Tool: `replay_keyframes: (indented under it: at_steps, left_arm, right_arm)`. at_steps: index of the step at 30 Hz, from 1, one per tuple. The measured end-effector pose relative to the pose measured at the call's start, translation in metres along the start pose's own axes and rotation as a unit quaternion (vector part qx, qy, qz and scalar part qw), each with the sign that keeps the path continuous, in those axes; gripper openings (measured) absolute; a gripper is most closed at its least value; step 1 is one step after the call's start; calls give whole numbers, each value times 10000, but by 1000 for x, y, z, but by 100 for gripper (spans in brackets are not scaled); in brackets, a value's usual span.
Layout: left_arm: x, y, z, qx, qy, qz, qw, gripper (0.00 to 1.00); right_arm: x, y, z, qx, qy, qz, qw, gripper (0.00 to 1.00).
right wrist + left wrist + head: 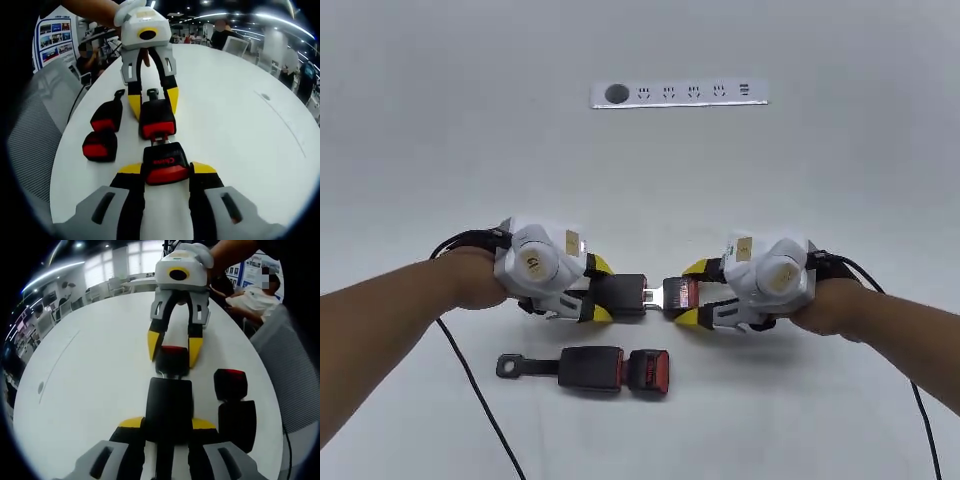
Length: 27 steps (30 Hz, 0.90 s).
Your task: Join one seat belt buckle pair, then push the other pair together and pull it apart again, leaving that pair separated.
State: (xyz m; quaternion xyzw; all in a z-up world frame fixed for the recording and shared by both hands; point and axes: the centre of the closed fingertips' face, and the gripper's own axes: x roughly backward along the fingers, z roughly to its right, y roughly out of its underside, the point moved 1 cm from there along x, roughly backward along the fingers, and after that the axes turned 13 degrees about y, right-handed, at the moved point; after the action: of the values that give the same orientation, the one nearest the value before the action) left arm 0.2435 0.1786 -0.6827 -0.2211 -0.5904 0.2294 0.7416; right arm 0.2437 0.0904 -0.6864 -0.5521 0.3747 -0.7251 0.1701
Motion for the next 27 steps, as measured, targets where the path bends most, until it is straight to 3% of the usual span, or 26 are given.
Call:
replay_keyframes:
  at_steps: [9,27]
  left_arm:
    - [0,-1,1,17,-20,67,10000,33]
    - [-2,0,1,-95,147,-34,9998,33]
  right_arm:
    - [-6,-4,-7,-204,64,33,9998,32]
    - [-13,-10,-9,-107,102,-176,9997,32]
